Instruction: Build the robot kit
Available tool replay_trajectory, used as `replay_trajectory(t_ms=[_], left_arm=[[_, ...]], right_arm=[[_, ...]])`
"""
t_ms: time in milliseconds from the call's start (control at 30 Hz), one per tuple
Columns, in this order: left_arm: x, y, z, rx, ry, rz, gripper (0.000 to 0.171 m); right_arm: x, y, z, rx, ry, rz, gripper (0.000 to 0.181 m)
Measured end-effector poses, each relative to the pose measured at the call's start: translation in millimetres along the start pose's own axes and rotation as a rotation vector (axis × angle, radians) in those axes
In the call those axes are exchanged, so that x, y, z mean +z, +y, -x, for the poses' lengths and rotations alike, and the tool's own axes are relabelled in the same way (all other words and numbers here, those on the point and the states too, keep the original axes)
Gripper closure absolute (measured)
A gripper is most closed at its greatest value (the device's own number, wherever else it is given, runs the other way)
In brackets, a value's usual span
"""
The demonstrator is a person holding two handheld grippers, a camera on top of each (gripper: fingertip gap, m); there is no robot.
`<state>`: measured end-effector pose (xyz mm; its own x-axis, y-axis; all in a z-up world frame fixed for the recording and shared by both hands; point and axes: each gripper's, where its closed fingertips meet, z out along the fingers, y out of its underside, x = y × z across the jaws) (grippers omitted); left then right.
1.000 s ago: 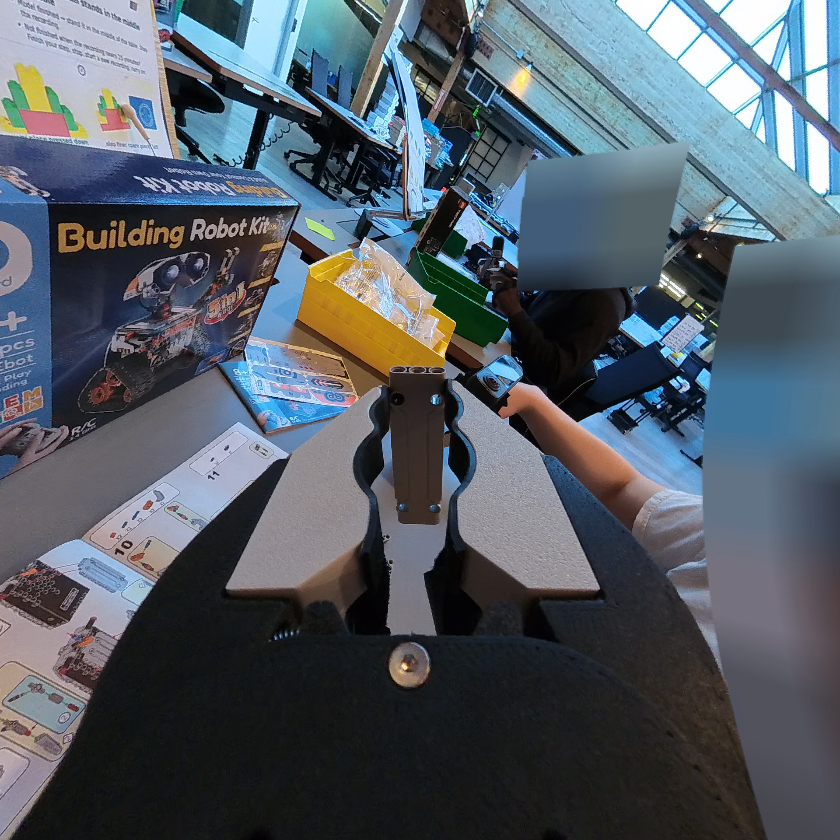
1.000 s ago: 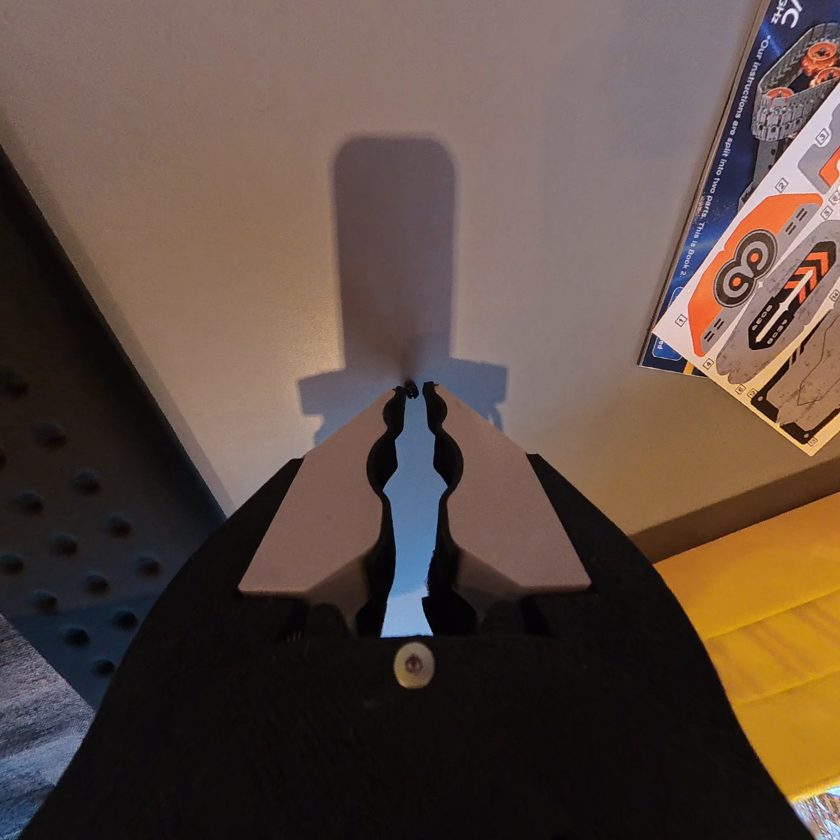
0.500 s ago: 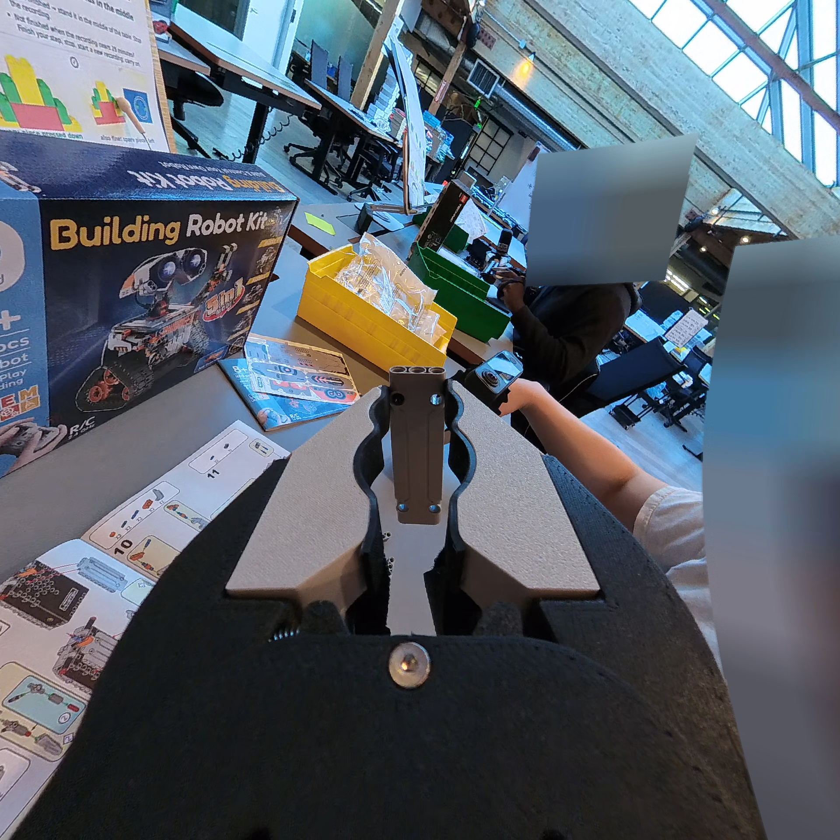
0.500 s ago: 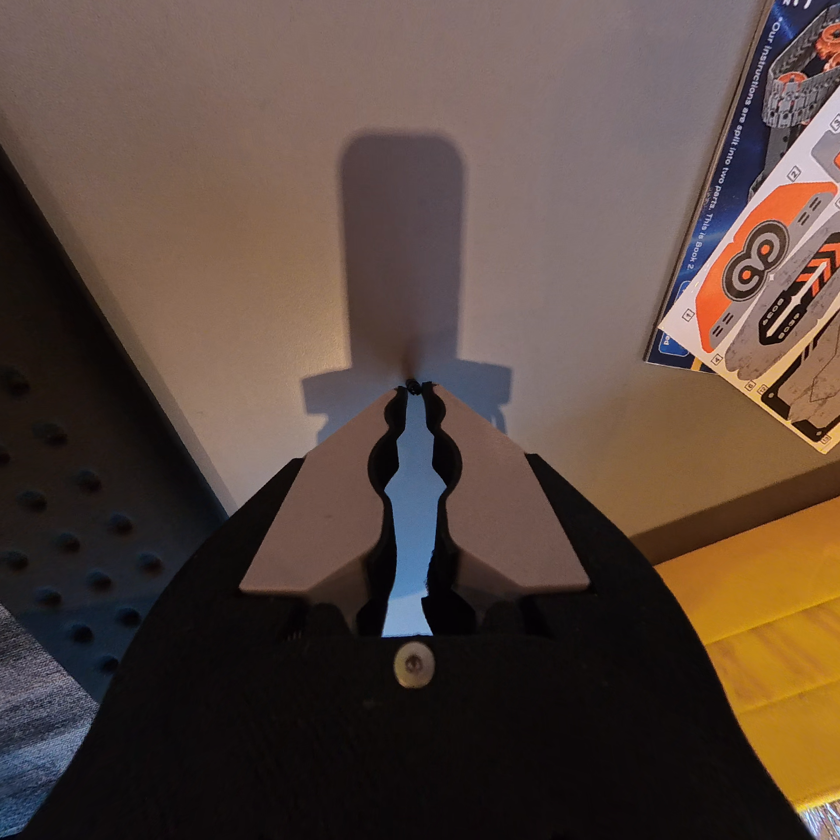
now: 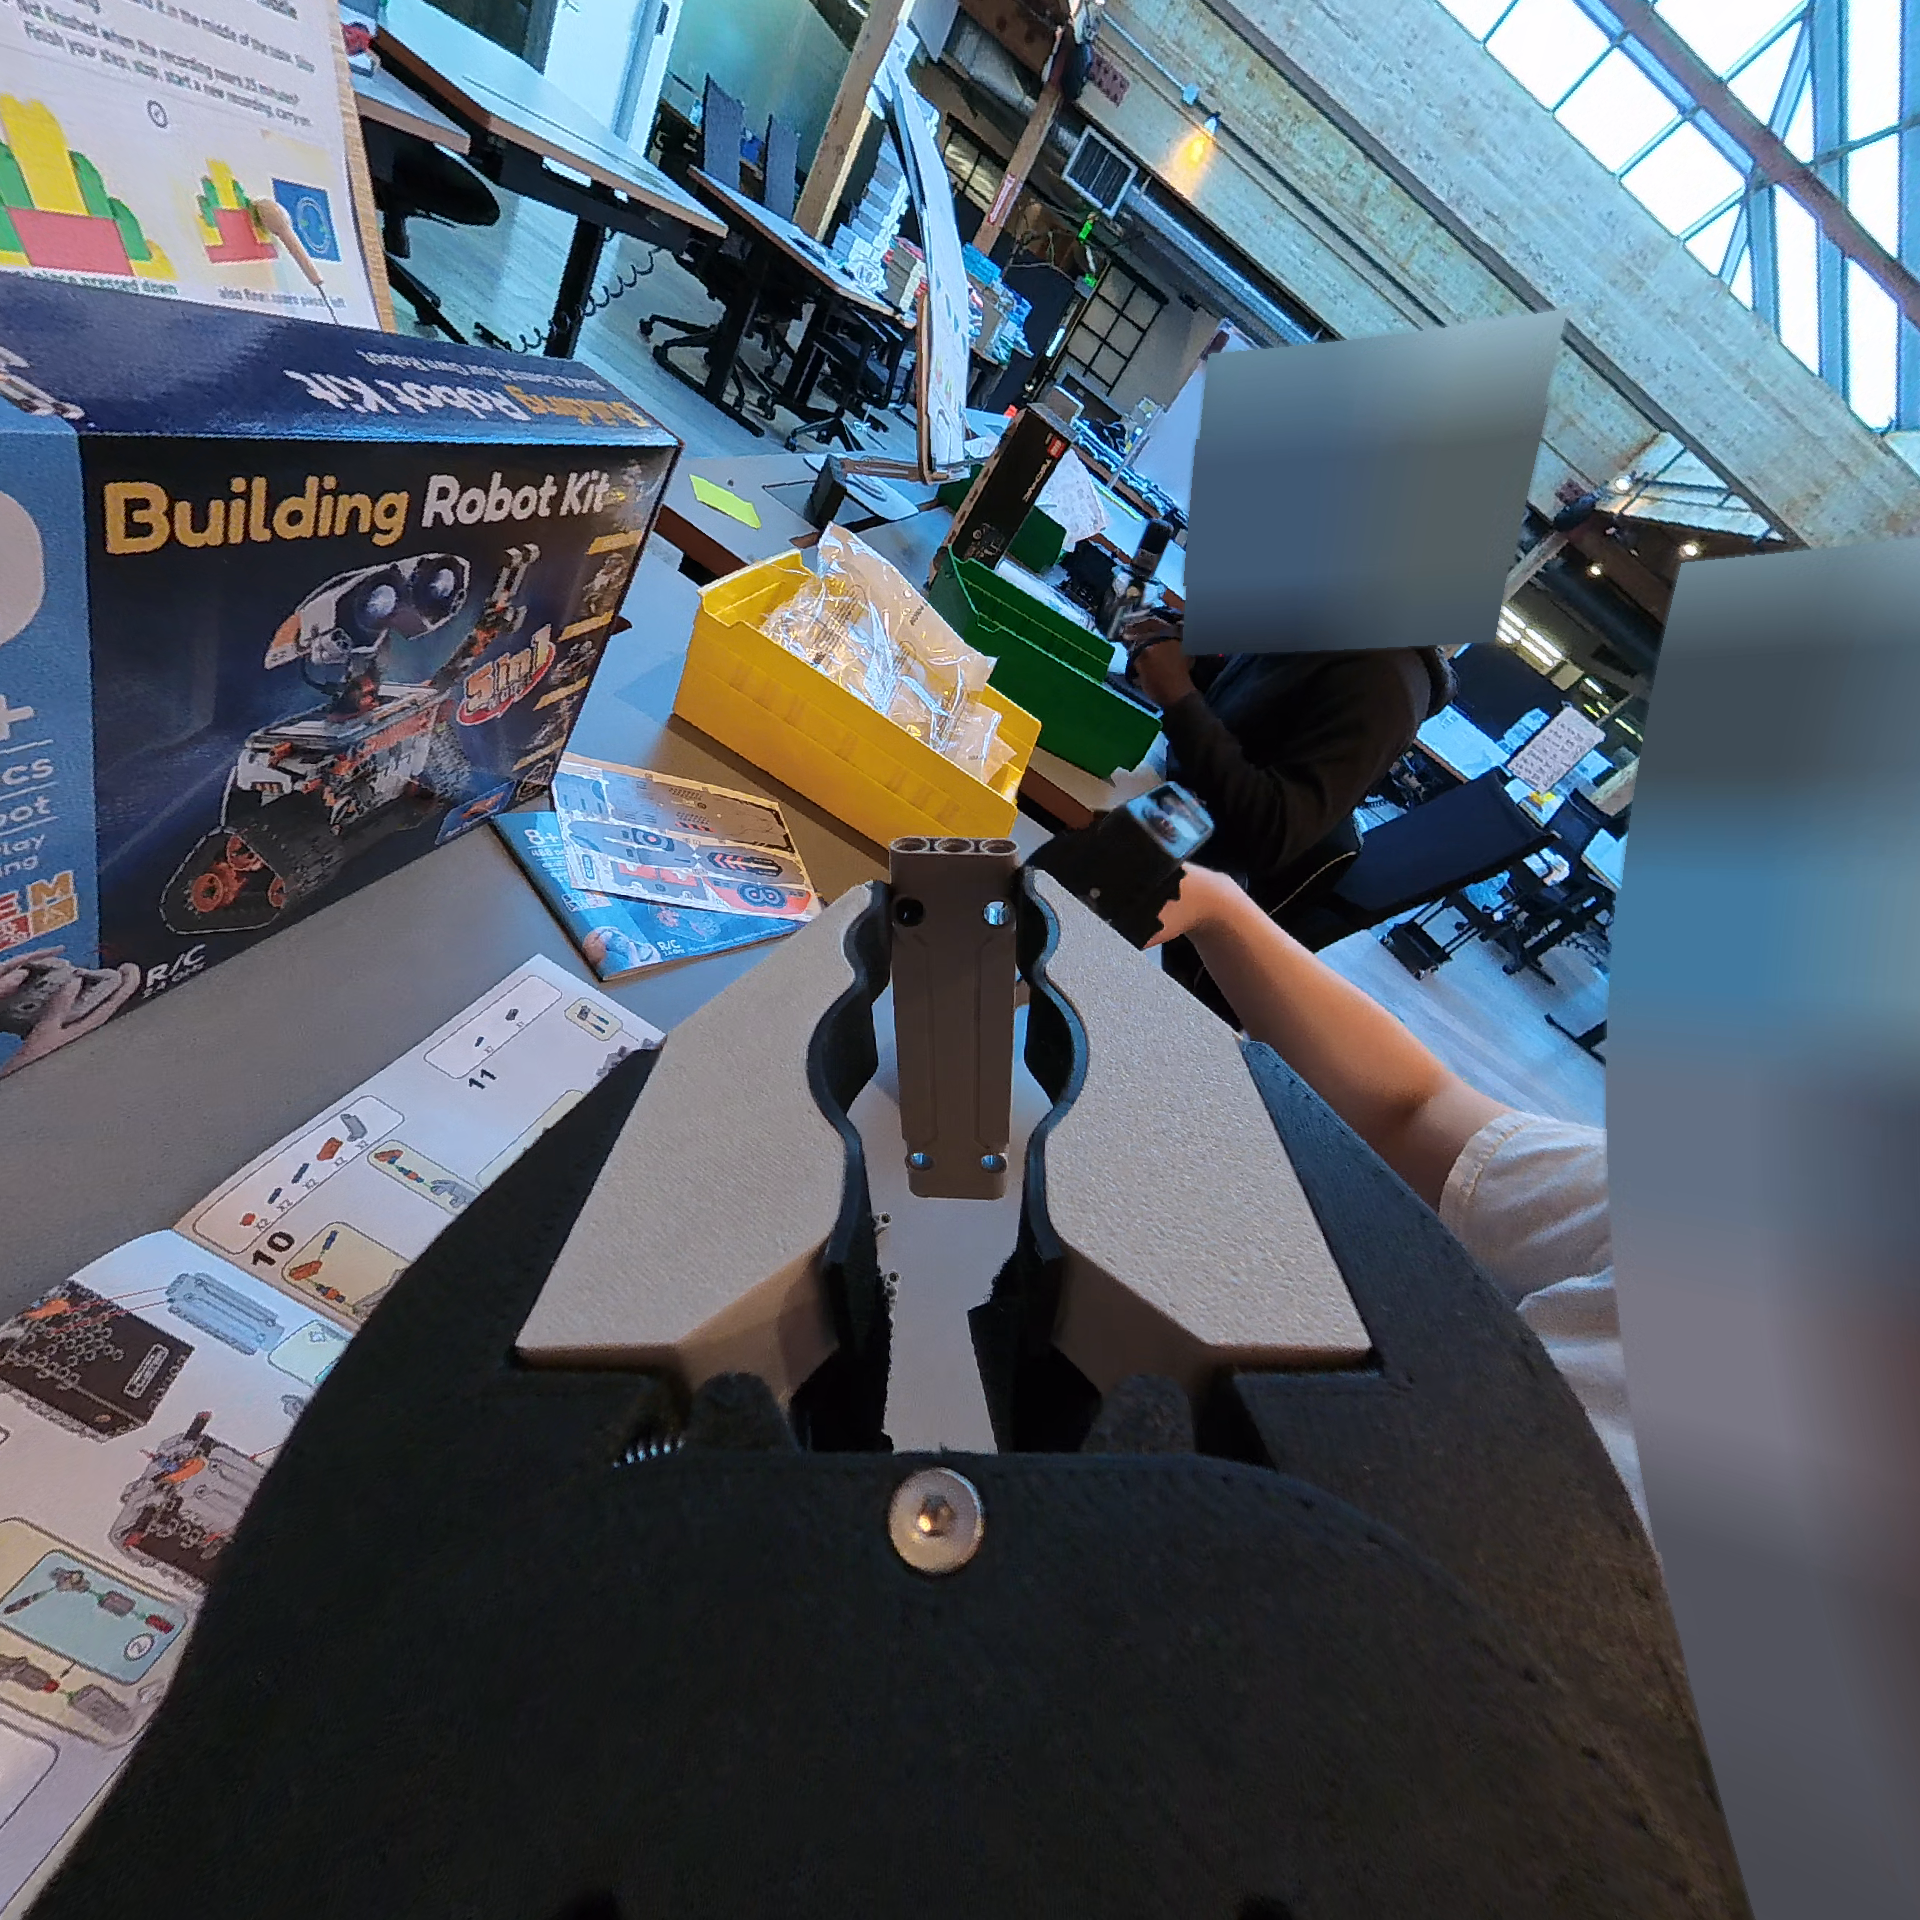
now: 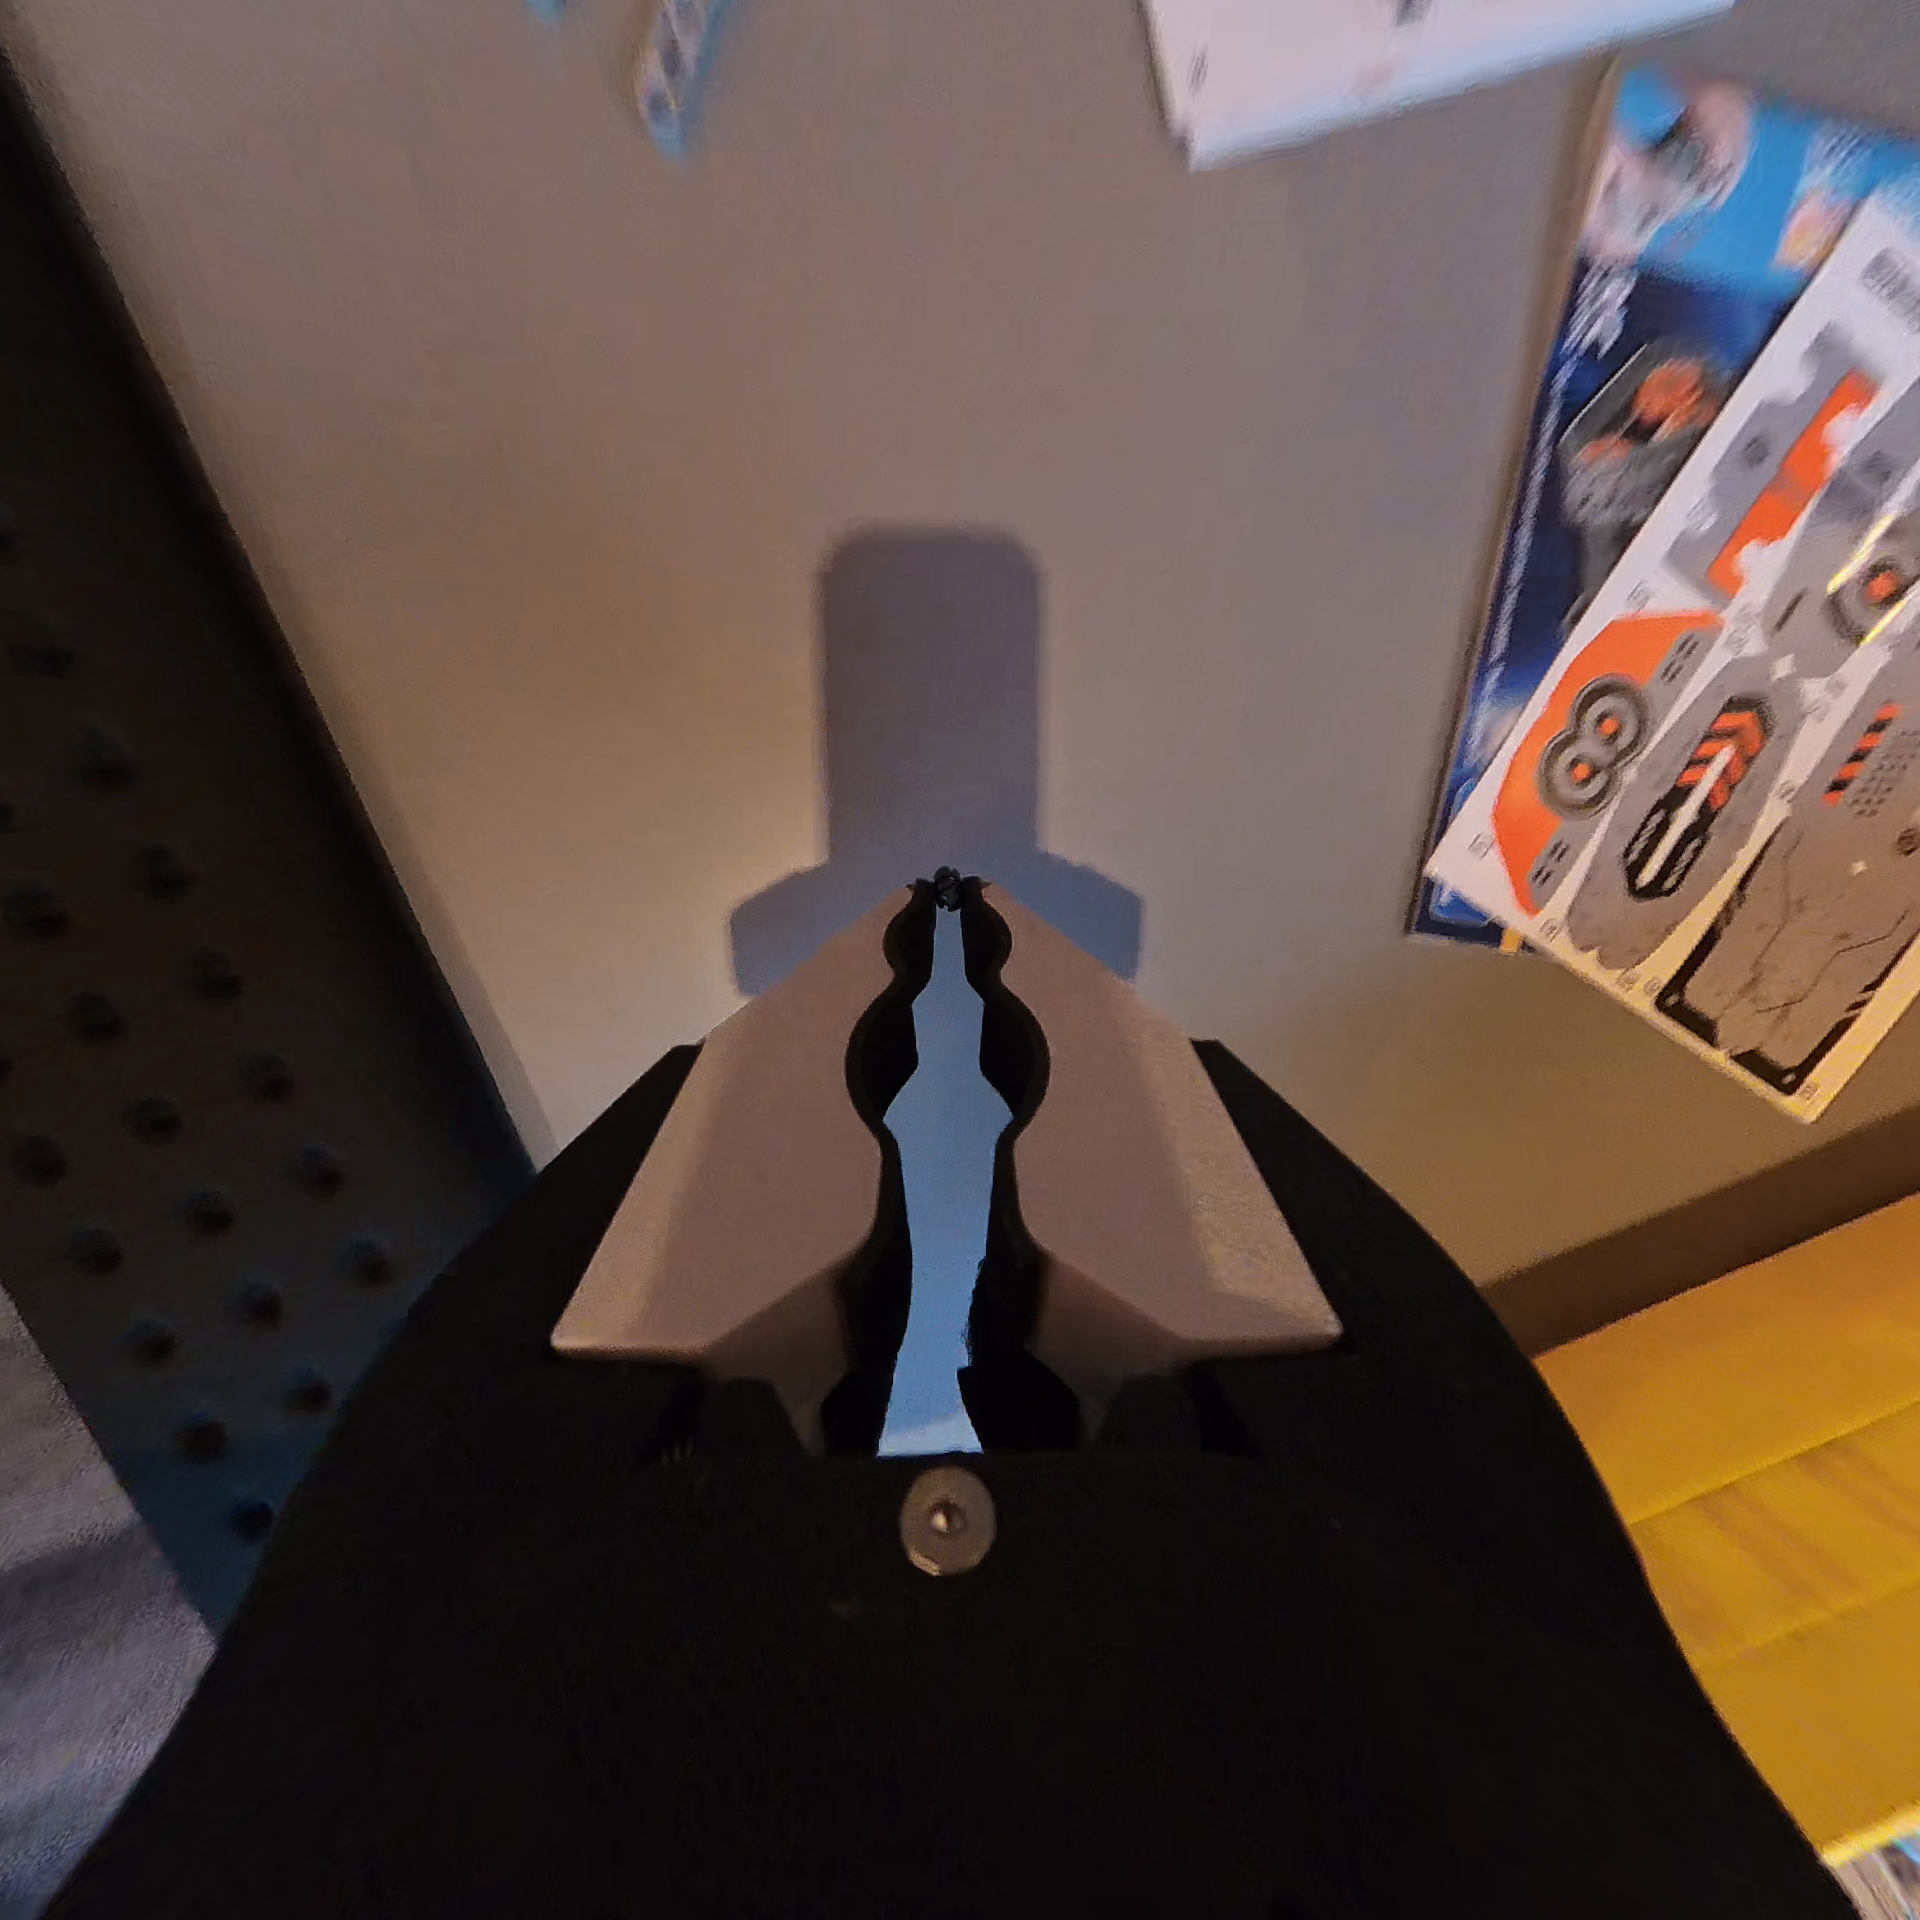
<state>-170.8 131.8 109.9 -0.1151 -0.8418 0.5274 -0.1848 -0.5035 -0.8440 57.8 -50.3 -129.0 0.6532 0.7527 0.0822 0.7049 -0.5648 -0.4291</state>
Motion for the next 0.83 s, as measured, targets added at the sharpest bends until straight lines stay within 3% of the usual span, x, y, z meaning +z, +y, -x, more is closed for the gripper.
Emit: replay_trajectory(t_ms=[100,233,333,500,633,833], left_arm=[[5.4,1.6,-4.1,-0.006,0.053,0.007,0.150],[15.5,3.8,-22.3,-0.015,0.207,0.019,0.150],[24.1,7.1,-27.6,-0.020,0.242,0.037,0.150],[26.5,2.9,-63.0,-0.021,0.411,0.009,0.150],[23.2,0.4,-78.5,-0.008,0.449,-0.002,0.150],[27.8,3.3,-98.2,-0.001,0.529,0.016,0.149]], right_arm=[[-19.9,-46.0,-4.4,0.015,0.025,-0.233,0.177],[-66.9,-136.1,-0.3,-0.032,0.028,-0.625,0.177],[-111.9,-204.2,12.1,-0.115,0.001,-0.879,0.178],[-170.7,-290.0,34.4,-0.307,0.016,-1.097,0.177],[-188.7,-314.6,44.3,-0.349,0.041,-1.187,0.177],[-188.3,-312.4,51.3,-0.399,0.101,-1.169,0.177]])
